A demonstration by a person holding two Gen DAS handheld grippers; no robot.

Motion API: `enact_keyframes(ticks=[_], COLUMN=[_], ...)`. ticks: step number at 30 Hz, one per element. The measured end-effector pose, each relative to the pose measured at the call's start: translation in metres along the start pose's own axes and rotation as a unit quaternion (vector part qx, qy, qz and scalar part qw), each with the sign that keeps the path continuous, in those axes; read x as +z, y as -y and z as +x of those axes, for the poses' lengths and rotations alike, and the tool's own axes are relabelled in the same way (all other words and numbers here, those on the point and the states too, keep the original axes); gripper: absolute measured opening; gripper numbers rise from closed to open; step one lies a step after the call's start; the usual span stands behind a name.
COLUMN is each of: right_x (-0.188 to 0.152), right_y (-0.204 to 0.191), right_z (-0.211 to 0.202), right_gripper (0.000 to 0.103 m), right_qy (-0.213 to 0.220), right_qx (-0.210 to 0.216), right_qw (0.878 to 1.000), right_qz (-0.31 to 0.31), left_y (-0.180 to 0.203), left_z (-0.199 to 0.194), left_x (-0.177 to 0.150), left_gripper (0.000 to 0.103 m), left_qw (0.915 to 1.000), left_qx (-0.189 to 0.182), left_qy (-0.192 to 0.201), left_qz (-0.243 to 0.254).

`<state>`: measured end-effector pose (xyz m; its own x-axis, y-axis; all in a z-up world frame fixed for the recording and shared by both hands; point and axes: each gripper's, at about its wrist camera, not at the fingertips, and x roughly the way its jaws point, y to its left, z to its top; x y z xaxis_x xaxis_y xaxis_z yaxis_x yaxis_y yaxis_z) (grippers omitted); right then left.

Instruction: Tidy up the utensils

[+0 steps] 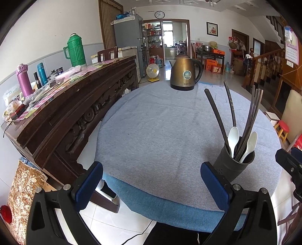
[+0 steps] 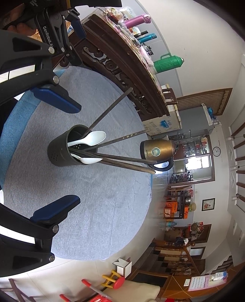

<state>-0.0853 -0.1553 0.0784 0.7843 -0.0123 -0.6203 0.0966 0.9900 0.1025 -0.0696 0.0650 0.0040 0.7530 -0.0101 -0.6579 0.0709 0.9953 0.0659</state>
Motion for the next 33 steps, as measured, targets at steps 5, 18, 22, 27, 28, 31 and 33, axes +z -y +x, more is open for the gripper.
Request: enact_keyframes(ticks=[5,18,22,27,28,31,33], right_x=[-0.001,-0.004,-0.004,-0.006,-0.006,-0.007,-0.008], right_y=[-0.004,0.009,0.016,0.024,0.027,0.032,0.037], right_z=[0.0,-0.001,-0.003,-0.005,-0.006,-0.006,-0.007], right_gripper=[0.09,0.09,0.09,0.09,0.09,0.09,0.09], right_qy=[0.0,0.003,0.006,0.01,0.011,0.011,0.013], right_qx=[0.002,0.009,0.014,0.02,0.021,0.025,0.027], right_qw=[1.0,1.0,1.0,0.999,0.999,0.999,0.999], right_qz=[-0.004,0.014,0.021,0.029,0.031,0.037,0.041], left_y=[-0.001,0.006,0.011,0.018,0.019,0.023,0.025], left_z=[-0.001,-0.005,-0.008,-0.011,-0.012,-0.014,-0.015], left_x=[-0.001,0.001,0.001,0.002,0.003,0.003,0.004], left_gripper=[0.103,0.103,0.103,0.103,0.103,0.103,0.103], left_qw=[1.0,0.9999,0.9998,0.9996,0.9995,0.9993,0.9992], left_qx=[0.001,0.01,0.016,0.023,0.025,0.03,0.03], left_qy=[0.0,0.0,0.001,0.001,0.001,0.001,0.001], left_qz=[-0.001,0.008,0.013,0.017,0.019,0.023,0.025])
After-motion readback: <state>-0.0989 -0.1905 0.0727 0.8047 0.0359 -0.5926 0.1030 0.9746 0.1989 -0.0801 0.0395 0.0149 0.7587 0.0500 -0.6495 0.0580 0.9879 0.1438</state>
